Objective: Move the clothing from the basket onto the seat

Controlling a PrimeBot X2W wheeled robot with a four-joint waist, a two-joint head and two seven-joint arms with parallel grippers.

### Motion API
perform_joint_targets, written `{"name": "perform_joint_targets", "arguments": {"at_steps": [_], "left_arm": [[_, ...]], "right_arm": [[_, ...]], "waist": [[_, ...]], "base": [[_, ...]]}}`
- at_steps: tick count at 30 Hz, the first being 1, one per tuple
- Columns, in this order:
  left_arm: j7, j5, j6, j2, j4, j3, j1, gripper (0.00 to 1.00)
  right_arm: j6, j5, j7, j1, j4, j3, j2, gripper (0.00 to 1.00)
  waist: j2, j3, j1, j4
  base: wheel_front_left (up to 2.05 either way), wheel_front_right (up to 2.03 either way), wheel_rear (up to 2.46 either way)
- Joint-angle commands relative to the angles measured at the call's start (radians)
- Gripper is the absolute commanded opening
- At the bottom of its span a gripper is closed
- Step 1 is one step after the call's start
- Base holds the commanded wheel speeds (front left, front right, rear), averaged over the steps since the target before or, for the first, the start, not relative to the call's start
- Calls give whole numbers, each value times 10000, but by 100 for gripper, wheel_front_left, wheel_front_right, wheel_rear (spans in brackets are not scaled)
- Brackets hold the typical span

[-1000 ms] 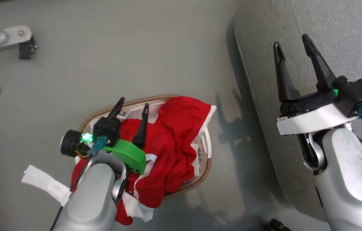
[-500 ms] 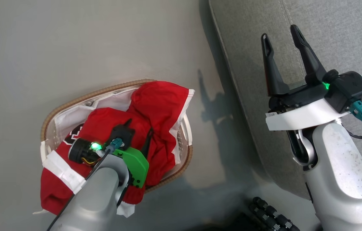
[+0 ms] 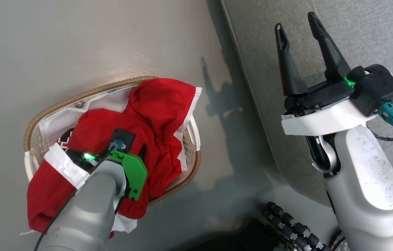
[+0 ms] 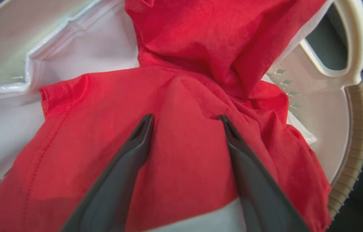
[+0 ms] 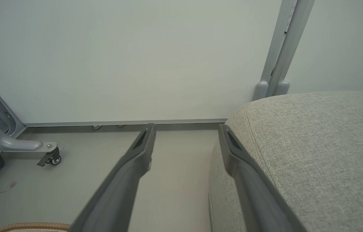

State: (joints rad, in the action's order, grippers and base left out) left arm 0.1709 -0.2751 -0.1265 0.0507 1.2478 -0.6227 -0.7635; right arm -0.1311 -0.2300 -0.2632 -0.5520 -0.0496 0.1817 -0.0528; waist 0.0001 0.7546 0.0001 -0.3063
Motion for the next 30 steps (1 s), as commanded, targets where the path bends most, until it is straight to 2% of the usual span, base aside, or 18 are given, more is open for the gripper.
{"name": "perform_joint_targets", "arguments": {"at_steps": [1,9,22,23,24,25,26,30], "left_arm": [[-73,-54,54,59,86,-23,-239,100],[-750,-53,232,241,327,-140,-629,100],[-1164,-164,389,473,414,-273,-820,100],[-1157,-179,389,471,417,-286,-826,83],[-1164,-188,386,469,419,-297,-825,41],[-1177,-185,354,463,421,-330,-810,6],[-1175,-213,345,460,420,-331,-798,0],[-888,-265,294,383,415,-388,-695,0]], "right_arm": [[8,-94,-23,-187,88,20,4,100],[8,-322,-23,-500,325,136,10,100],[8,-624,-23,-817,812,253,5,100],[6,-636,-23,-836,828,262,5,100],[6,-639,-23,-847,832,268,5,100],[6,-642,-23,-857,818,278,7,100],[6,-638,-23,-866,796,286,5,100],[6,-597,-23,-846,631,323,6,100]], "waist": [[-1,209,-1,-77],[-1,726,-1,-198],[-1,1229,-1,-244],[-1,1237,-1,-236],[-1,1235,-1,-229],[-1,1222,-1,-221],[-1,1206,-1,-214],[-1,970,-1,-173]], "base": [[0,0,0],[0,0,0],[0,0,0],[0,0,0],[0,0,0],[0,0,0],[0,0,0],[0,0,0]]}}
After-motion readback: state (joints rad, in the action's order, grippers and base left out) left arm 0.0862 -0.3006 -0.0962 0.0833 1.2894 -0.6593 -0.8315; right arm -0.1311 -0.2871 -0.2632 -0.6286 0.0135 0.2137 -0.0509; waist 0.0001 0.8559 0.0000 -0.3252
